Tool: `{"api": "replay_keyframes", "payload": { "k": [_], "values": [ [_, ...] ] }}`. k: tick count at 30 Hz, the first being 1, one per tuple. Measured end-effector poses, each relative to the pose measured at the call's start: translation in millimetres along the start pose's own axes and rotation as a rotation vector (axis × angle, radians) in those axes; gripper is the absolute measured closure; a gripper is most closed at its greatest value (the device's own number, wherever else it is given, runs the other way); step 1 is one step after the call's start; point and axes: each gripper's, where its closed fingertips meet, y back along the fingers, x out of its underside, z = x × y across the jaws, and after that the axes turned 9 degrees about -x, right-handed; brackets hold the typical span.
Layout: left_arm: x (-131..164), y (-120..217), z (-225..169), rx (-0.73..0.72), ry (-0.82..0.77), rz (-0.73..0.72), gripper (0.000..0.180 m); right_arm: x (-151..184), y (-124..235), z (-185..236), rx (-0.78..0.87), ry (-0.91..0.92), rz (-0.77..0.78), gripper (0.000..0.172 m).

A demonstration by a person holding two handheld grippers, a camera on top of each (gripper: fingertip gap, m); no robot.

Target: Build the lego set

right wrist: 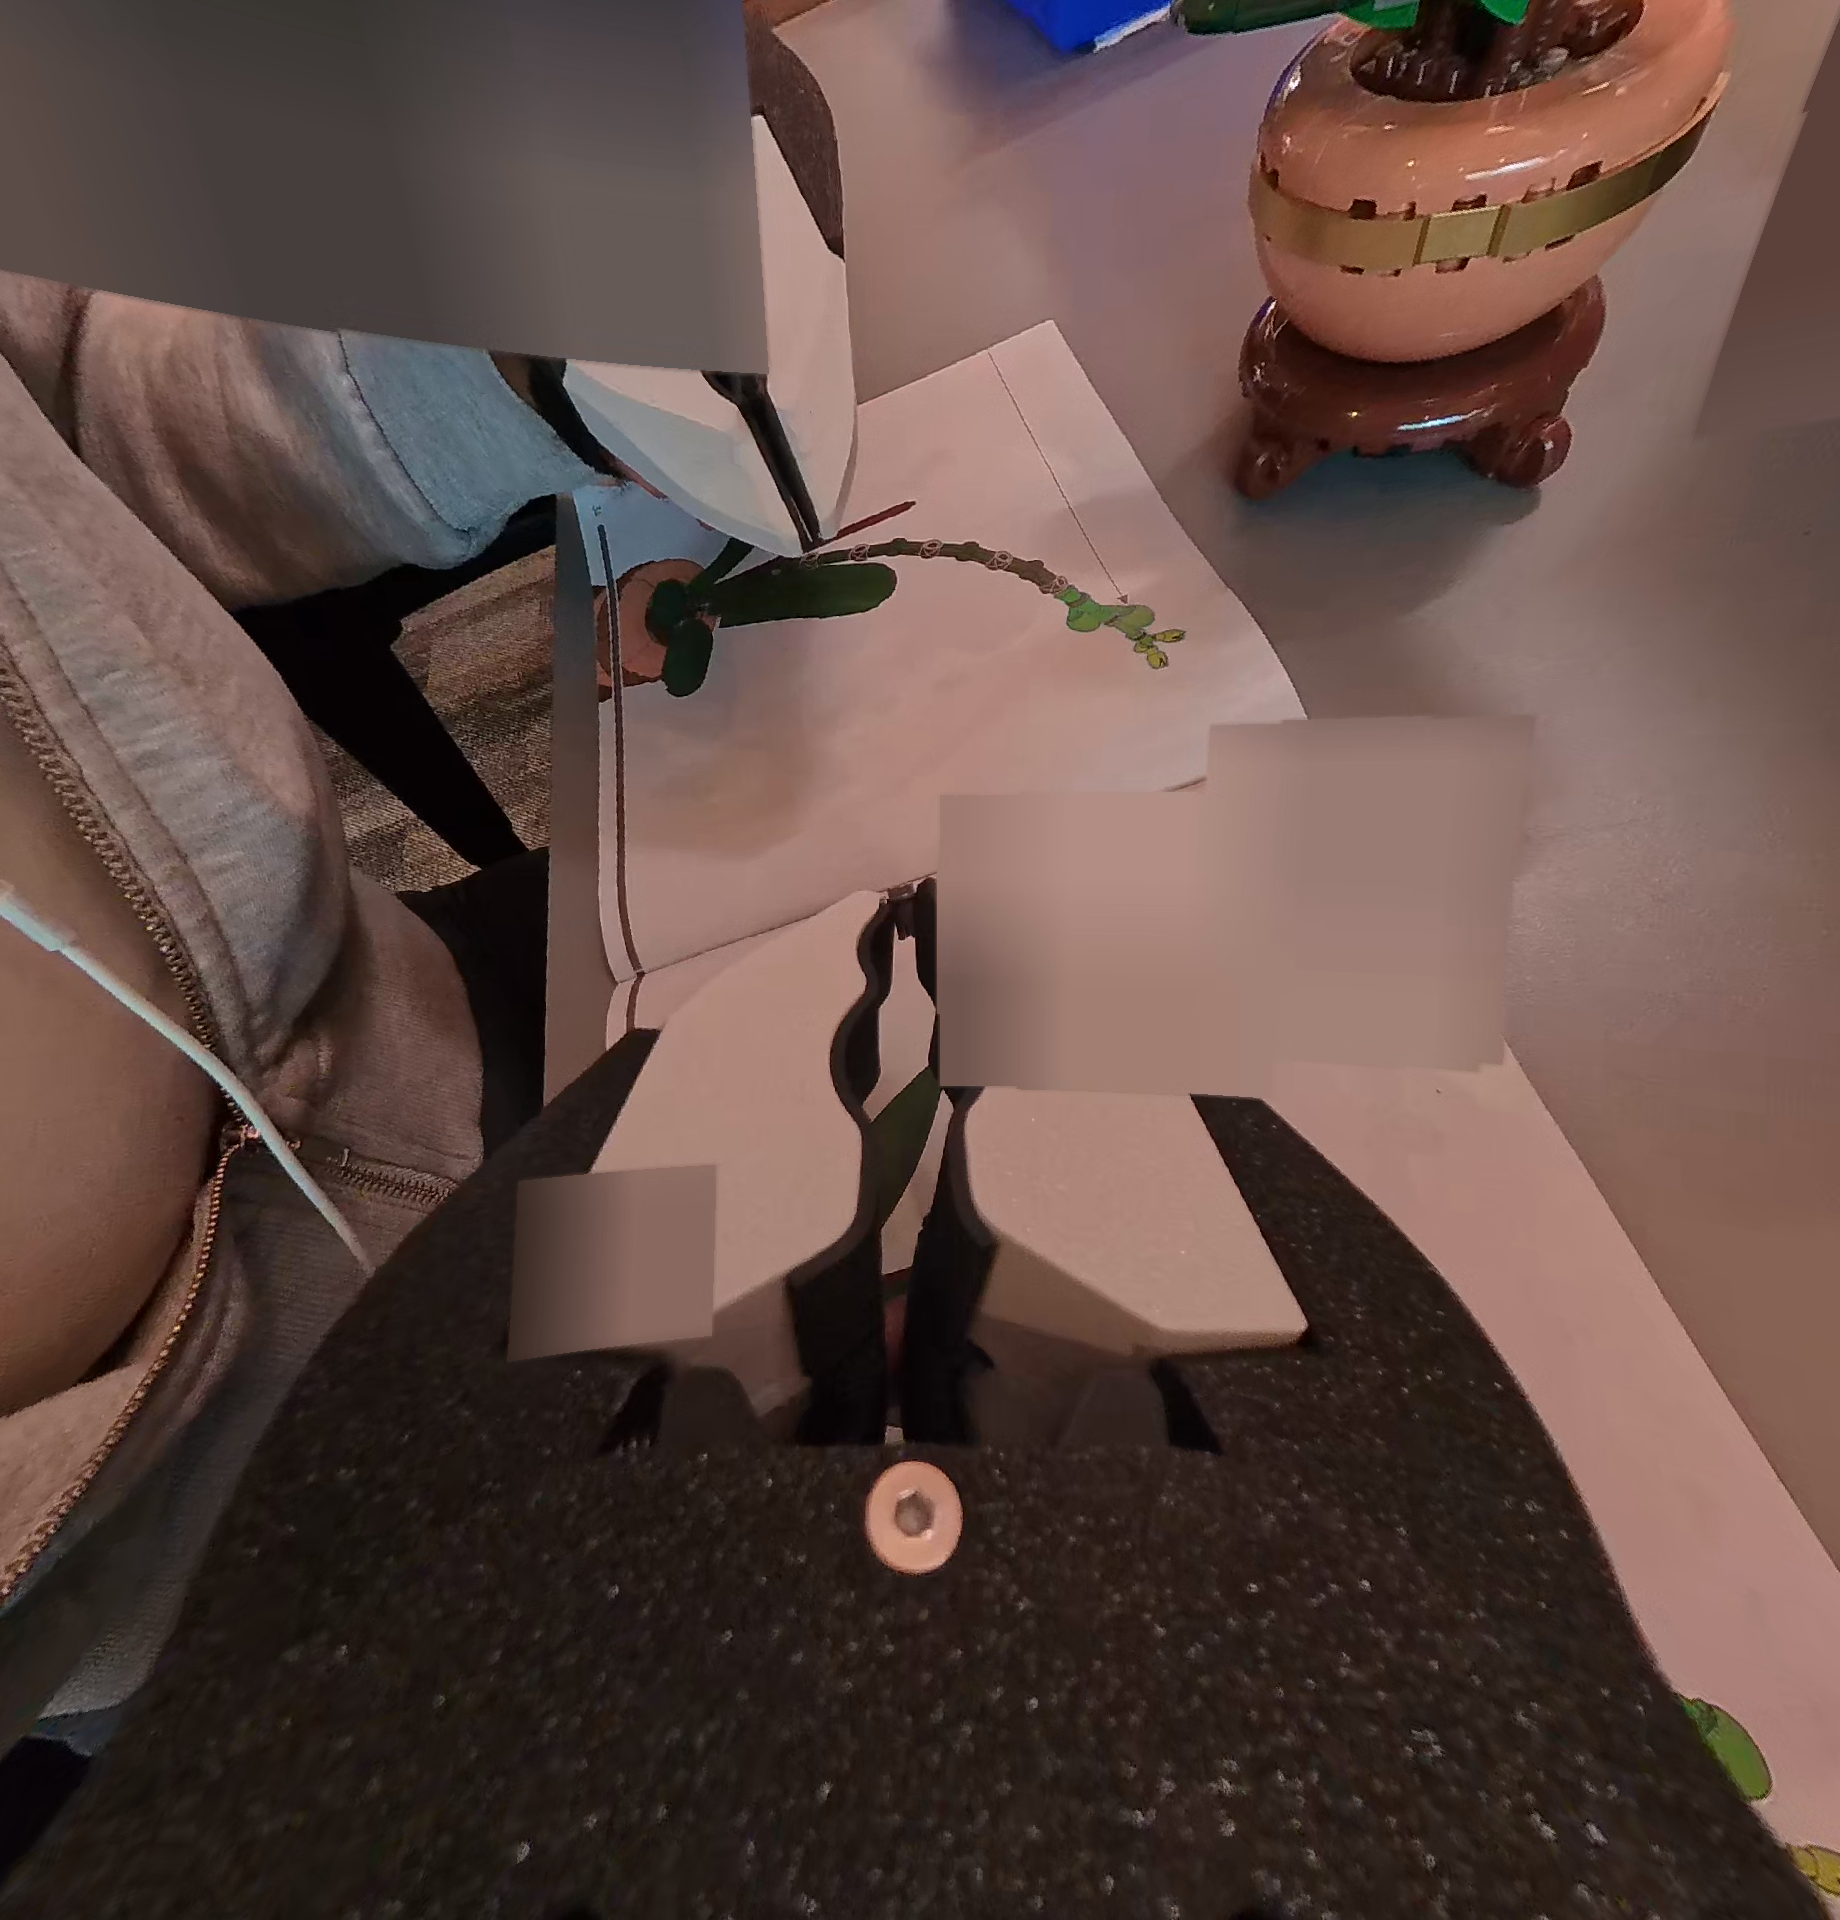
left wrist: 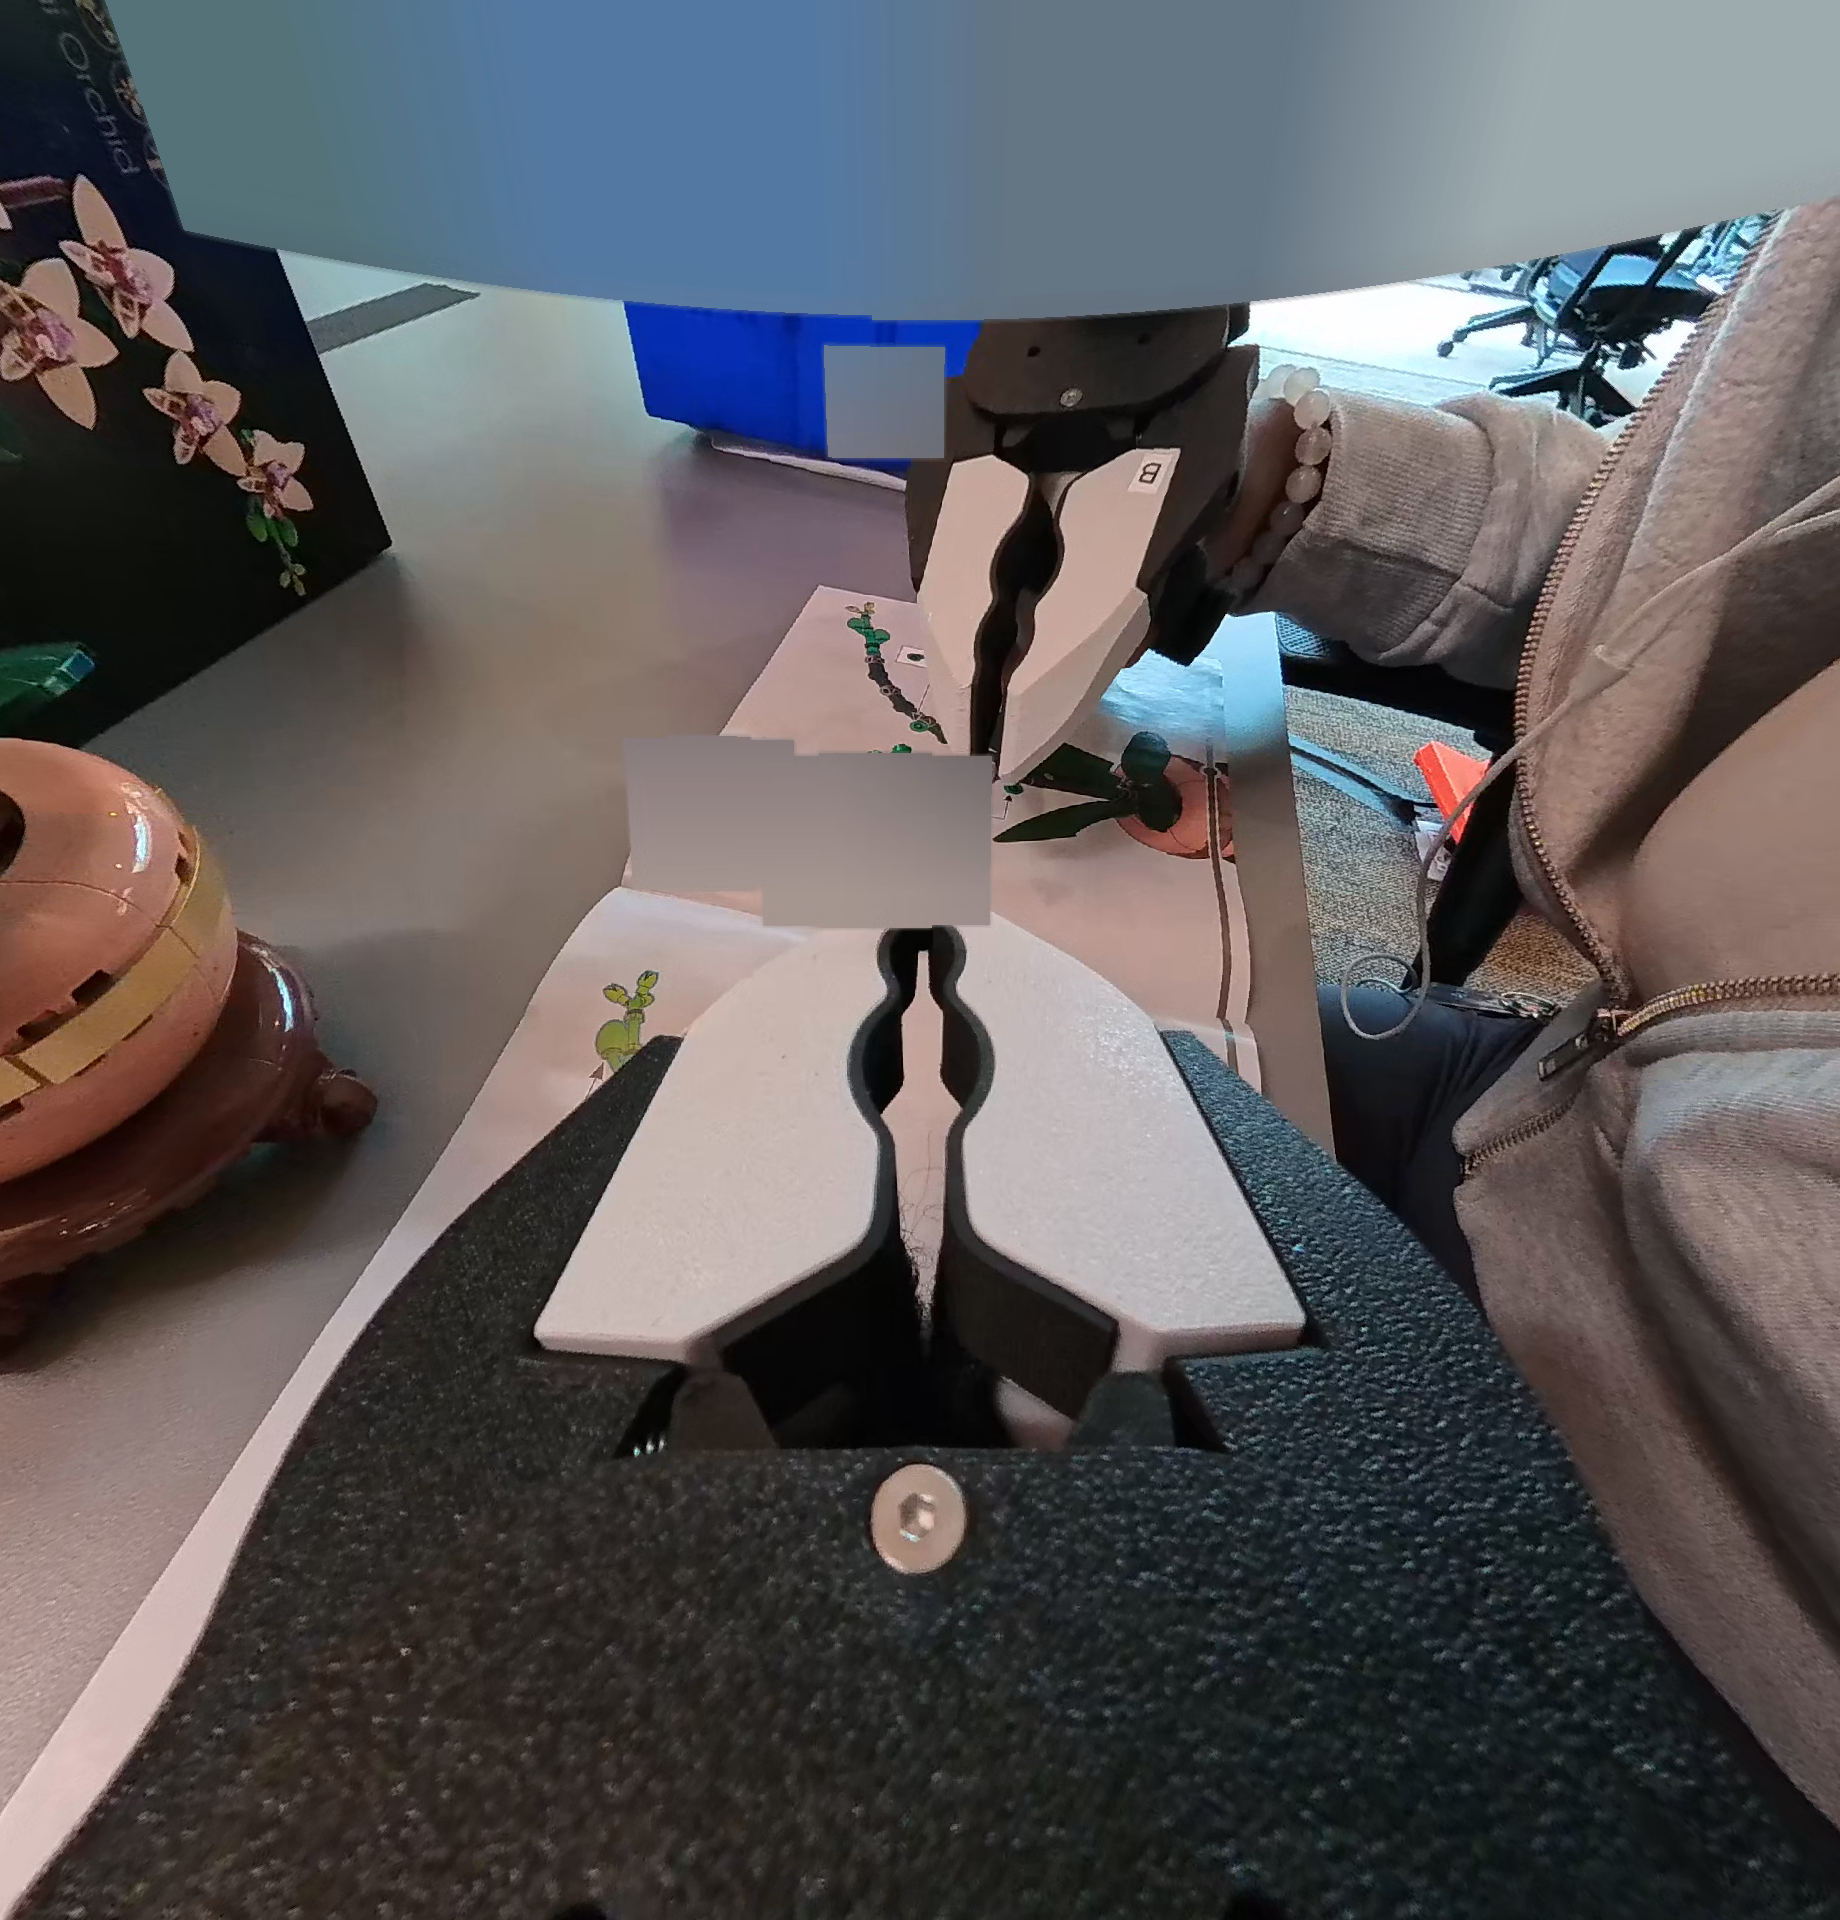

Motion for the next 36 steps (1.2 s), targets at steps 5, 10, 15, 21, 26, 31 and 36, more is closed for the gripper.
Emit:
{"api": "replay_keyframes", "payload": {
  "k": [5, 10, 15, 21, 26, 31, 36],
  "values": [
    [0.2, 0.1, 0.1, 0.000, 0.001, 0.000, 0.180, -2.1, 0.1, 1.0, -0.009, -0.005, -0.017, 0.169],
    [0.6, -0.2, -0.5, -0.001, -0.004, 0.003, 0.180, -2.9, 0.5, 1.8, -0.012, -0.004, -0.020, 0.168],
    [0.3, -0.2, -0.4, -0.001, -0.004, 0.002, 0.180, -4.1, 0.9, 2.2, -0.014, -0.007, -0.028, 0.168],
    [-1.1, 0.5, 1.4, -0.007, 0.007, -0.009, 0.180, -7.2, 1.3, 4.1, -0.024, -0.013, -0.046, 0.168],
    [-19.1, 9.6, 10.1, 0.002, 0.144, -0.136, 0.180, -12.7, 3.6, 6.9, -0.042, -0.030, -0.085, 0.168],
    [-32.0, 19.2, 19.4, 0.015, 0.269, -0.237, 0.180, -17.6, 6.9, 8.0, -0.040, -0.028, -0.112, 0.168],
    [-33.1, 20.4, 21.5, 0.013, 0.294, -0.249, 0.180, -21.7, 9.6, 9.6, -0.052, -0.038, -0.145, 0.168]
  ]
}}
